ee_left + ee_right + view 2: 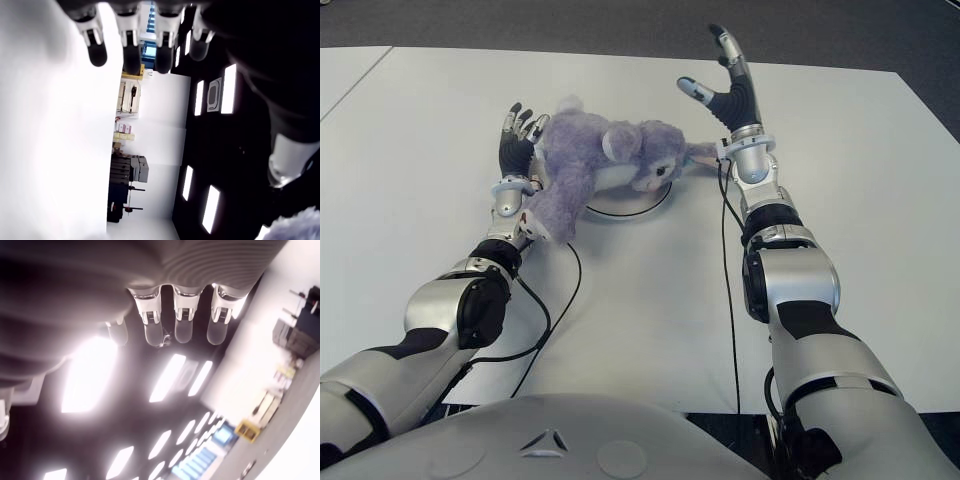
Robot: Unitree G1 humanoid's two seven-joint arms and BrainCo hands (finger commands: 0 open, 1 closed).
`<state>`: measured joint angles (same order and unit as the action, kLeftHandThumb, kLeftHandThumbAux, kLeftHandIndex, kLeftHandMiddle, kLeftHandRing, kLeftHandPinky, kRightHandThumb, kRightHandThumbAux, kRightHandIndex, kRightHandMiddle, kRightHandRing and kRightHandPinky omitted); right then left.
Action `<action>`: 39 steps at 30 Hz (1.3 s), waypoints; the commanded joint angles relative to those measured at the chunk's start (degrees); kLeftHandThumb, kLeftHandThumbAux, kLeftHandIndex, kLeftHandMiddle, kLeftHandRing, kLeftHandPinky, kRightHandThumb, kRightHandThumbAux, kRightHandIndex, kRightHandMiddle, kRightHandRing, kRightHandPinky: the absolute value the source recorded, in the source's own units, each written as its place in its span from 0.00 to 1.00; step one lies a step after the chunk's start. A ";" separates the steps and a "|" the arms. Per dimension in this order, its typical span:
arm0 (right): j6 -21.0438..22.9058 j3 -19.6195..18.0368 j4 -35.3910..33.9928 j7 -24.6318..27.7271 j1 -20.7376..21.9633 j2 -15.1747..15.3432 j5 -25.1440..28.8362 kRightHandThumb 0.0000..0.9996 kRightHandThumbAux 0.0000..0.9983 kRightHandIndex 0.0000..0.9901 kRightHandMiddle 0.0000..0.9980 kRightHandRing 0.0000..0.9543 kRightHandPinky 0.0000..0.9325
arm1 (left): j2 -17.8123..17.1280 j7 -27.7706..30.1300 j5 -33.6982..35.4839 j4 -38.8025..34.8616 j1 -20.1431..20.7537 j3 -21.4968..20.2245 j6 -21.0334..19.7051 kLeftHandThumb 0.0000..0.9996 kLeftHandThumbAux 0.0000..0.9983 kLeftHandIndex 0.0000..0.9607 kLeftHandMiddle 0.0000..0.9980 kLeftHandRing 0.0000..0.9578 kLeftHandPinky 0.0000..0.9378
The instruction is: Put the doll into the plate.
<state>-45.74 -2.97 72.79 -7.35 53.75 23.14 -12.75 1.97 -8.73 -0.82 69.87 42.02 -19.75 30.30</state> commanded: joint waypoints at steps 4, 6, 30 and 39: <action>9.21 -7.66 3.67 3.09 -0.84 2.60 7.38 0.04 0.53 0.00 0.00 0.00 0.01 | 3.29 -0.47 1.12 8.14 -11.94 -1.05 -7.90 0.00 0.63 0.06 0.12 0.12 0.11; 9.80 -8.46 3.78 3.46 -1.30 2.96 7.90 0.04 0.54 0.00 0.00 0.00 0.01 | 3.22 -0.39 1.11 8.13 -11.97 -1.04 -7.80 0.00 0.62 0.06 0.12 0.12 0.11; 16.61 -13.48 5.03 2.36 -8.79 -1.37 8.79 0.00 0.64 0.01 0.01 0.00 0.00 | 1.51 0.72 1.21 8.18 -12.23 -1.23 -8.72 0.00 0.60 0.07 0.12 0.11 0.12; 19.37 -13.96 5.27 1.51 -10.29 -5.52 9.19 0.00 0.65 0.01 0.02 0.01 0.01 | 0.93 1.56 1.33 8.15 -12.44 -1.25 -8.79 0.00 0.59 0.07 0.11 0.11 0.10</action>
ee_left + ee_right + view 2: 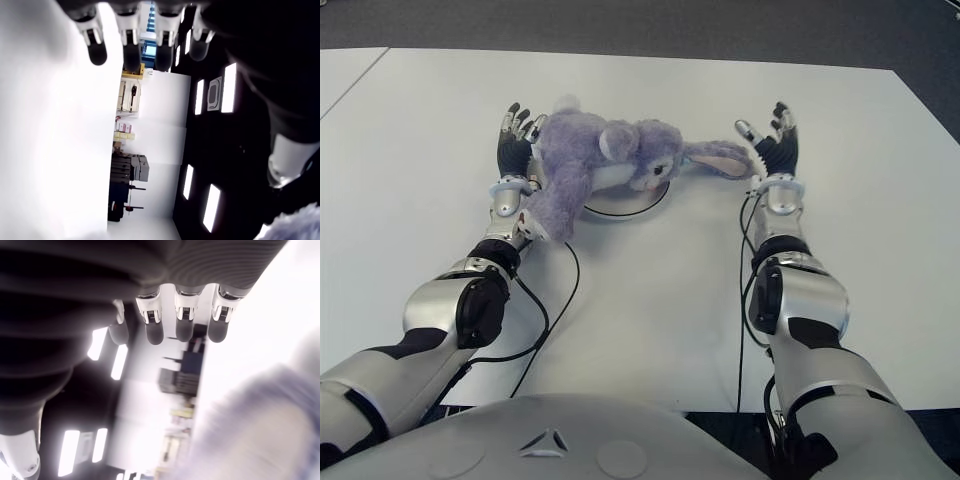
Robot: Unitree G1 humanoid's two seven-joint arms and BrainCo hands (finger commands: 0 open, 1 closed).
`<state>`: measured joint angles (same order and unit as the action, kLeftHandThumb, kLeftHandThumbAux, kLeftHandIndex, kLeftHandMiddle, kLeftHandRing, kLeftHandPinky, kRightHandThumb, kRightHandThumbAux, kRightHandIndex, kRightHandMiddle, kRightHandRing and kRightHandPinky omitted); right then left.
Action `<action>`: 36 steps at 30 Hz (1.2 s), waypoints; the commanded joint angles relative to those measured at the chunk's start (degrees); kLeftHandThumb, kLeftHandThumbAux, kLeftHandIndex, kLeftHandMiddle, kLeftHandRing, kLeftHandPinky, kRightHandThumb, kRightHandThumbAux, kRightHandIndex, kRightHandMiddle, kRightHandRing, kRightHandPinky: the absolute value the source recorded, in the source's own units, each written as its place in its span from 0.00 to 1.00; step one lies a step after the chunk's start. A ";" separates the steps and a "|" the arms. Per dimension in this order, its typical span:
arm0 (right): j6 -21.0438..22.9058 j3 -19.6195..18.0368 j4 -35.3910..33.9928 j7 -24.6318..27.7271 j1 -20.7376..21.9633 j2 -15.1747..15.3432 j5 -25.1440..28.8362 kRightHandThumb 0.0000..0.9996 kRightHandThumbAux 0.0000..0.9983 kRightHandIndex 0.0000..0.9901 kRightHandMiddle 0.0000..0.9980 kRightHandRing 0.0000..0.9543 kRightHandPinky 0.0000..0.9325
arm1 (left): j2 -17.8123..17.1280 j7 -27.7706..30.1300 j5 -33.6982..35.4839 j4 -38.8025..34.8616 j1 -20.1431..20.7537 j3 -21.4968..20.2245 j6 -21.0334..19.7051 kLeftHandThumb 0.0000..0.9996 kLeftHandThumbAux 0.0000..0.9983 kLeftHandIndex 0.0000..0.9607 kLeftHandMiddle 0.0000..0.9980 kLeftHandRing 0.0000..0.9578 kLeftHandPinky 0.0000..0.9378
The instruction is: Put the doll into the plate.
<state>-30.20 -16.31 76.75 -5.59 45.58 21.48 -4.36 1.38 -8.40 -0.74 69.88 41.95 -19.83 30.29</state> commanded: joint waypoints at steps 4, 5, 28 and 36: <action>4.59 -1.49 1.32 1.26 -2.94 -5.72 1.73 0.00 0.66 0.01 0.03 0.01 0.02 | 1.35 1.50 1.55 8.12 -12.47 -1.42 -8.75 0.00 0.59 0.07 0.12 0.11 0.10; 4.77 -1.73 1.32 1.80 -3.21 -6.15 1.96 0.00 0.66 0.01 0.03 0.01 0.02 | 1.32 1.54 1.61 8.11 -12.51 -1.45 -8.65 0.00 0.59 0.07 0.12 0.11 0.10; 4.55 -2.56 1.10 4.01 -10.28 -13.44 2.32 0.00 0.78 0.07 0.08 0.09 0.13 | 0.87 2.97 2.72 7.98 -13.27 -2.31 -7.81 0.00 0.59 0.10 0.13 0.12 0.11; 4.66 -3.55 0.97 5.38 -12.64 -15.26 3.41 0.00 0.79 0.08 0.09 0.10 0.14 | 0.69 2.86 2.34 7.90 -13.40 -2.08 -7.39 0.00 0.60 0.10 0.13 0.12 0.11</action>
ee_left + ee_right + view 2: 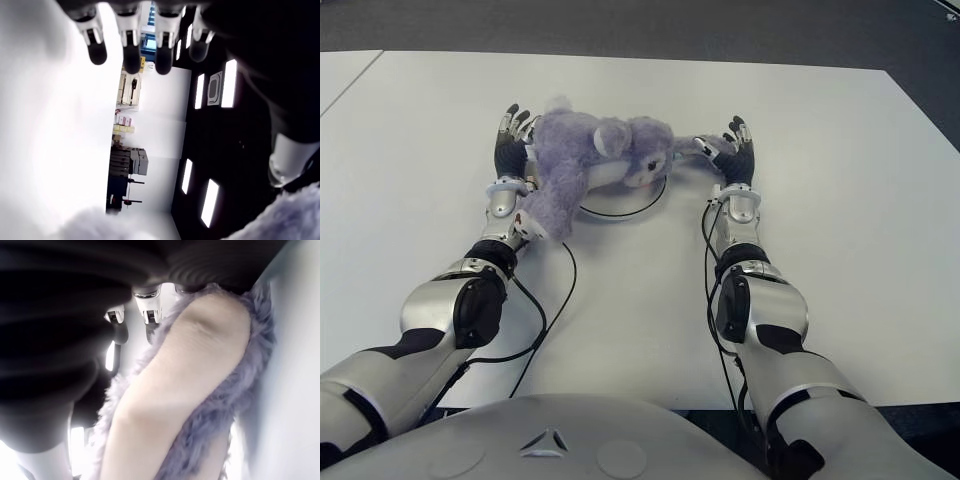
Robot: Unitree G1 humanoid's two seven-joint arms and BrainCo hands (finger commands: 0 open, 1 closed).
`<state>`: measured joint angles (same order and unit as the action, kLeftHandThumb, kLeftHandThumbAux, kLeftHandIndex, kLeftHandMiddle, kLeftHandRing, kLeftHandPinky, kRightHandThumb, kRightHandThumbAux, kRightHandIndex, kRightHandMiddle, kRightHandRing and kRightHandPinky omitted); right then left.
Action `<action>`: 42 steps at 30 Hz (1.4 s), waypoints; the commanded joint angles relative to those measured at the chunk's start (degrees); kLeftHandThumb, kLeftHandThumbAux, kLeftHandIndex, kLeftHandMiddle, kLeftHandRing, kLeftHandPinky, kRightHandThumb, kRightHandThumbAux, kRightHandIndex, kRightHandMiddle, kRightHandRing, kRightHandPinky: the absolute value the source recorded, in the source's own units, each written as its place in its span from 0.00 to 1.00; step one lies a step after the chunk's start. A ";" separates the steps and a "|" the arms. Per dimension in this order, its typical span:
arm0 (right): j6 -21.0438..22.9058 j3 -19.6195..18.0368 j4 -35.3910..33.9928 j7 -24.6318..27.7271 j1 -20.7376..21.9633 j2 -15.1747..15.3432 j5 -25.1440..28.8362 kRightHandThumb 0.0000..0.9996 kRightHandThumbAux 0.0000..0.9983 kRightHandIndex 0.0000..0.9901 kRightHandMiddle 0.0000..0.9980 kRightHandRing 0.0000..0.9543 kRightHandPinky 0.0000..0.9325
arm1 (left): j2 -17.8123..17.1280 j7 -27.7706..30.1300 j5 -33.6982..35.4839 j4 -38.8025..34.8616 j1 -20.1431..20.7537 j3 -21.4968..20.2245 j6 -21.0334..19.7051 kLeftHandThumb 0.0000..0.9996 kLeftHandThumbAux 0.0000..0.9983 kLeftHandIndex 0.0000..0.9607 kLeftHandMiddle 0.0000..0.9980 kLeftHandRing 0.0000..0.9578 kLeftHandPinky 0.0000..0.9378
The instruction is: Put the doll into the plate.
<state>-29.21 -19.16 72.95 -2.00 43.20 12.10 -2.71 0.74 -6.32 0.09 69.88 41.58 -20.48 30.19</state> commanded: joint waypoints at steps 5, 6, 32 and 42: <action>4.02 -1.24 4.85 2.57 -11.49 -6.77 2.35 0.00 0.78 0.09 0.10 0.11 0.15 | 1.31 0.94 1.57 7.84 -13.15 -1.47 -6.91 0.00 0.60 0.09 0.12 0.12 0.11; 4.12 -1.35 4.86 2.70 -11.59 -6.88 2.47 0.00 0.77 0.09 0.10 0.11 0.16 | 1.32 1.02 1.59 7.83 -13.18 -1.49 -6.76 0.00 0.61 0.09 0.12 0.12 0.11; 3.63 -0.05 4.72 1.68 -14.11 -10.48 0.88 0.00 0.77 0.10 0.11 0.12 0.18 | 1.25 0.33 0.67 7.73 -13.45 -1.16 -6.25 0.00 0.65 0.10 0.11 0.12 0.13; 4.17 1.36 4.77 0.47 -14.40 -10.05 -0.01 0.00 0.83 0.09 0.10 0.13 0.19 | 1.15 -0.41 0.08 7.77 -13.49 -0.67 -6.54 0.00 0.67 0.09 0.11 0.12 0.13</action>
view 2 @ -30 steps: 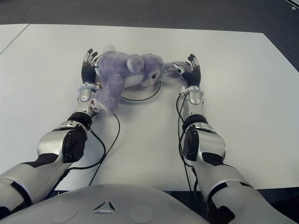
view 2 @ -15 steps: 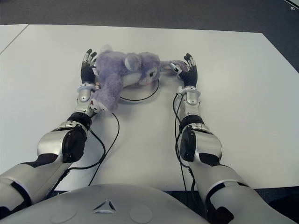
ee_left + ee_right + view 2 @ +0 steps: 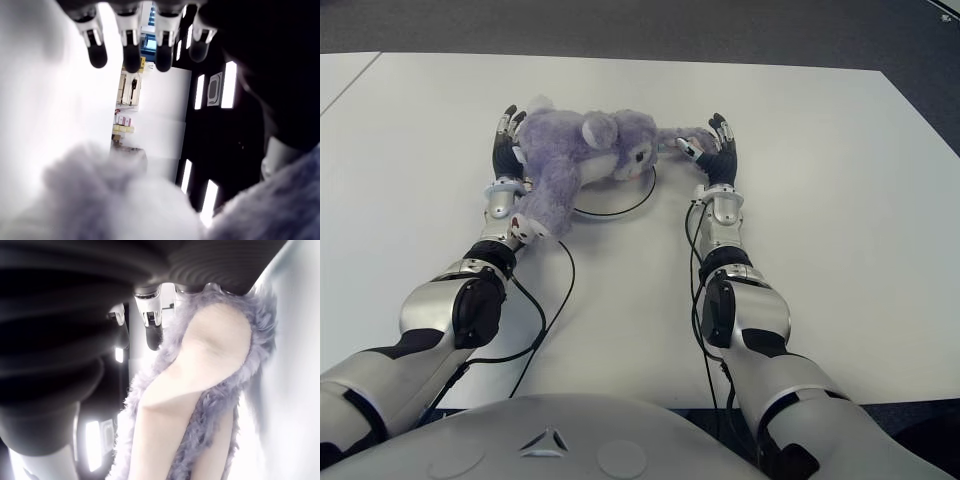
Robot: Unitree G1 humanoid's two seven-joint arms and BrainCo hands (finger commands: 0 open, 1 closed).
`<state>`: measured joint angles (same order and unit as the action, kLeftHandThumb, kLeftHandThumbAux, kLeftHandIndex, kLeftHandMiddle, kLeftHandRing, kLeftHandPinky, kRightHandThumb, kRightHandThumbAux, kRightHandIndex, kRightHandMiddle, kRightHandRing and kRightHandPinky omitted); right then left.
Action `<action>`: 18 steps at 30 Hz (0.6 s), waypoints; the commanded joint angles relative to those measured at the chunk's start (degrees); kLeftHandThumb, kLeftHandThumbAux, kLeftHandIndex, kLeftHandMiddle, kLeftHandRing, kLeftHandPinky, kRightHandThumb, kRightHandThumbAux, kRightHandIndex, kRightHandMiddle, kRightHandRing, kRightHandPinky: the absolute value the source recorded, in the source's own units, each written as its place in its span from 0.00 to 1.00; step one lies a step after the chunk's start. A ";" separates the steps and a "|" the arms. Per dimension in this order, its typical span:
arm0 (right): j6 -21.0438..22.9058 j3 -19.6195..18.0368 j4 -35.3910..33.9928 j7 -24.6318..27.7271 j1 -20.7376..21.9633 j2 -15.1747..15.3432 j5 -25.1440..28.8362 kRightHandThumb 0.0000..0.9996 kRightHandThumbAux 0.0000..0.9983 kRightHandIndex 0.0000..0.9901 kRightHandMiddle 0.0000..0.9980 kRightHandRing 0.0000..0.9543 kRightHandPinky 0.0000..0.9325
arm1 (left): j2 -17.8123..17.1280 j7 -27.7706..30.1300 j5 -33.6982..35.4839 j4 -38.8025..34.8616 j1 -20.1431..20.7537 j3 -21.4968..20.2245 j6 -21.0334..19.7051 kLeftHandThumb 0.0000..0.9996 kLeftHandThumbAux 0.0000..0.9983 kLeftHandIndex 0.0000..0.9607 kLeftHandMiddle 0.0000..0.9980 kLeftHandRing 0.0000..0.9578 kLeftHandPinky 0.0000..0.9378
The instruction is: Put the doll into the plate.
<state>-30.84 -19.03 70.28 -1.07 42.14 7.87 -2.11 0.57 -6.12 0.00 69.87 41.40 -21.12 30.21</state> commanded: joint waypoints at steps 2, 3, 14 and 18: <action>5.84 1.38 7.45 -0.57 -13.41 -5.77 -0.62 0.00 0.84 0.09 0.11 0.13 0.19 | 1.30 -0.65 0.07 7.77 -13.33 0.05 -6.50 0.00 0.67 0.09 0.11 0.12 0.13; 5.82 1.45 7.45 -0.61 -13.45 -5.76 -0.61 0.00 0.84 0.09 0.11 0.13 0.19 | 1.29 -0.65 0.04 7.77 -13.37 0.08 -6.47 0.00 0.67 0.09 0.11 0.12 0.13; 6.00 1.41 7.47 -0.74 -13.52 -5.95 -0.12 0.00 0.88 0.10 0.12 0.14 0.20 | 1.40 -0.05 0.41 7.72 -13.52 -0.25 -5.69 0.00 0.67 0.09 0.10 0.11 0.12; 6.22 1.52 7.49 -0.91 -13.49 -5.93 -0.17 0.00 0.89 0.09 0.12 0.14 0.20 | 1.35 -0.09 0.42 7.76 -13.45 -0.24 -6.10 0.00 0.67 0.09 0.10 0.10 0.12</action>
<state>-30.84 -18.24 70.14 -1.84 42.04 7.87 -2.14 0.56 -6.12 -0.03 69.87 41.32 -21.06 30.43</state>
